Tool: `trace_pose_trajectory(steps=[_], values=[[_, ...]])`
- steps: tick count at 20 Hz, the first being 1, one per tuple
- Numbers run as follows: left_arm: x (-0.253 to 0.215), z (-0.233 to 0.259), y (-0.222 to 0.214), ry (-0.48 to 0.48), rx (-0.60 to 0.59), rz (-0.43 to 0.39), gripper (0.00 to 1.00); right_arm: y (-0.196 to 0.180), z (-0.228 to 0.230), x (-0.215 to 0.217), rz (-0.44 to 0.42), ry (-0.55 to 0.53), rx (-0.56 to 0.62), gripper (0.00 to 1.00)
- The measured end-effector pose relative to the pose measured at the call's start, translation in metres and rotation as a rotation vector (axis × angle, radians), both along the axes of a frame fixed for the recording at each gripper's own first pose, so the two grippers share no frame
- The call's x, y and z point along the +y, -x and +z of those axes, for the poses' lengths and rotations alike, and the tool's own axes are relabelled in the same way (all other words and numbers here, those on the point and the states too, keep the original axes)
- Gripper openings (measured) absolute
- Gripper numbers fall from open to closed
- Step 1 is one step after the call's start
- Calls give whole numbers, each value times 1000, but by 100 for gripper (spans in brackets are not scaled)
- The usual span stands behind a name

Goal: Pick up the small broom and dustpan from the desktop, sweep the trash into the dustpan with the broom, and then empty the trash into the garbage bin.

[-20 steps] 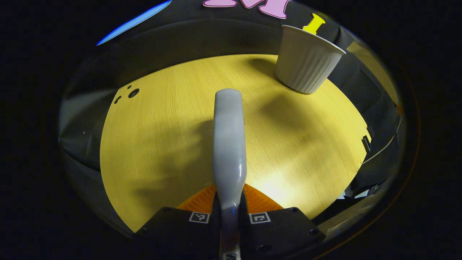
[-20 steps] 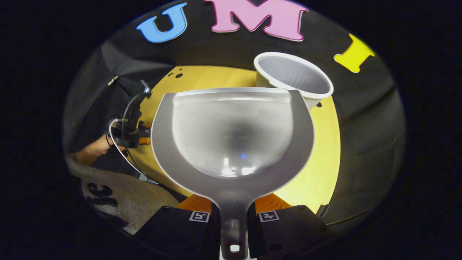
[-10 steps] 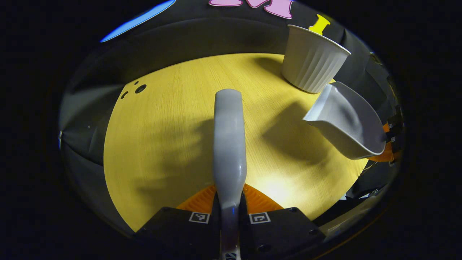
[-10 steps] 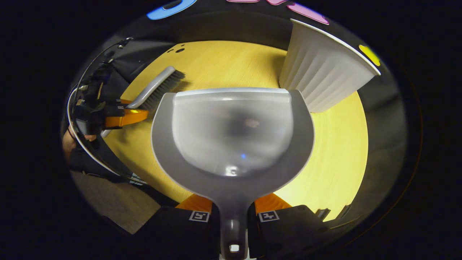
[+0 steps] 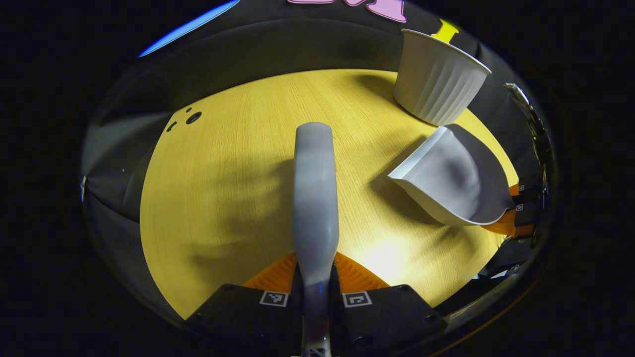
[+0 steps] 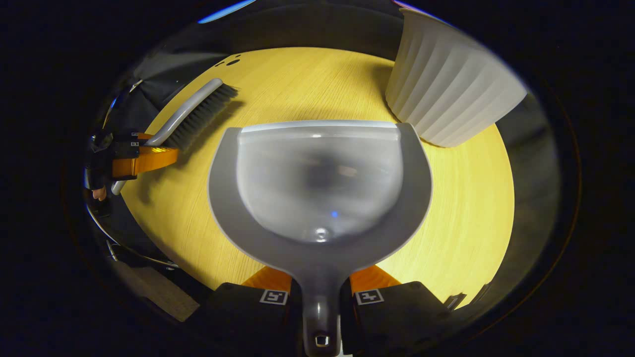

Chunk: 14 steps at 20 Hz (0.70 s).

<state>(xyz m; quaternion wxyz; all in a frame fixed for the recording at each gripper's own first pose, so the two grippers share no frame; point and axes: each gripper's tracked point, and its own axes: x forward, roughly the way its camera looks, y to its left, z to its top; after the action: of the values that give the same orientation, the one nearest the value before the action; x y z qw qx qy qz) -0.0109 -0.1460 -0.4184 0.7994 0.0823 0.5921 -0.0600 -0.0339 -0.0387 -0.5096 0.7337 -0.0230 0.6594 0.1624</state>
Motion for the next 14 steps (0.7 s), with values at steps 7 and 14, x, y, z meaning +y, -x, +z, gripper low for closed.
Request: trace_pose_trajectory(steps=[7,14], values=[[1,-4,-1,7,40,2,31,3,-6,1,-22,-1,35,36],[-1,1,-7,-33,26,-25,31,8,-4,6,-31,-30,51,38]])
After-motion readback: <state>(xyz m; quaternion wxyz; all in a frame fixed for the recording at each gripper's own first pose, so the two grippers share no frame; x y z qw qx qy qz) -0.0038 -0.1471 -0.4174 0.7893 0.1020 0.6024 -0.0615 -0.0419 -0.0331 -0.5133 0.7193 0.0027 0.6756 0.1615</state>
